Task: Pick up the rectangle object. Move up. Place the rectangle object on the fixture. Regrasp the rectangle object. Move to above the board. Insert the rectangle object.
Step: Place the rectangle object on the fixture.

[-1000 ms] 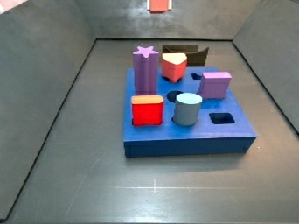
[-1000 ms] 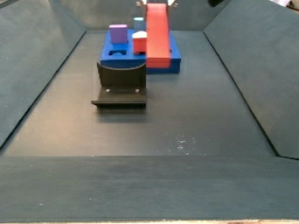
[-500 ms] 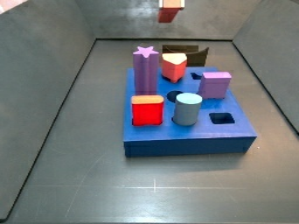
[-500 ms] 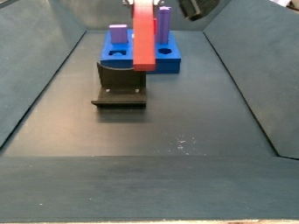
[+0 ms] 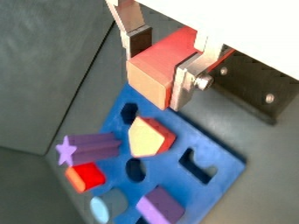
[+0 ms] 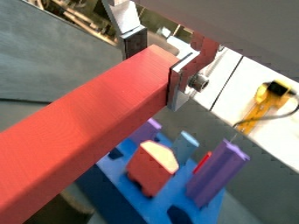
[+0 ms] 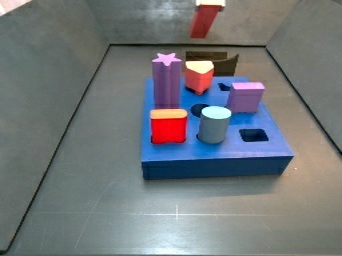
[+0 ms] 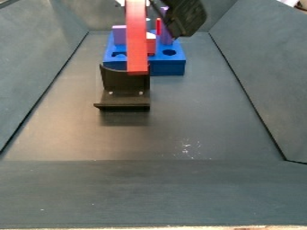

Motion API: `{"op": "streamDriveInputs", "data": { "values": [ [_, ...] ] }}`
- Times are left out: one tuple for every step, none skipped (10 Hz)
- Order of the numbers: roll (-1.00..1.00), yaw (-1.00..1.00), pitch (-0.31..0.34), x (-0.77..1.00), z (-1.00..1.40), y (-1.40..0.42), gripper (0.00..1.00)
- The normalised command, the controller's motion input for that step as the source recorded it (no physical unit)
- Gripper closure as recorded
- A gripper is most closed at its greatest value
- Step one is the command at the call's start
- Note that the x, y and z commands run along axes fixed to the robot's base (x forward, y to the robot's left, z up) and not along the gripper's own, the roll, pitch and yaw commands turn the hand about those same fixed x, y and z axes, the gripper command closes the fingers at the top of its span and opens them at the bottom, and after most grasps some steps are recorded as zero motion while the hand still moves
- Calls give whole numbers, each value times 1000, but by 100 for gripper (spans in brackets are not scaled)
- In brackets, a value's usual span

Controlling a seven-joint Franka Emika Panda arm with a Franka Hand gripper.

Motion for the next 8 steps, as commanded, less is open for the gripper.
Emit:
{"op": "streamDriveInputs", "data": {
  "values": [
    [-271, -147, 46, 353, -23, 45, 100],
    [-179, -145, 27, 275, -12, 34, 100],
    [-256, -46, -16, 148, -1000, 125, 100],
    [-257, -35, -18, 116, -1000, 122, 100],
    [-235, -49, -32, 106, -1000, 122, 100],
    [-179, -43, -17, 120, -1000, 115, 100],
    [-136, -34, -8, 137, -1000, 104, 100],
    [-106, -35, -13, 127, -872, 88, 100]
  ]
}}
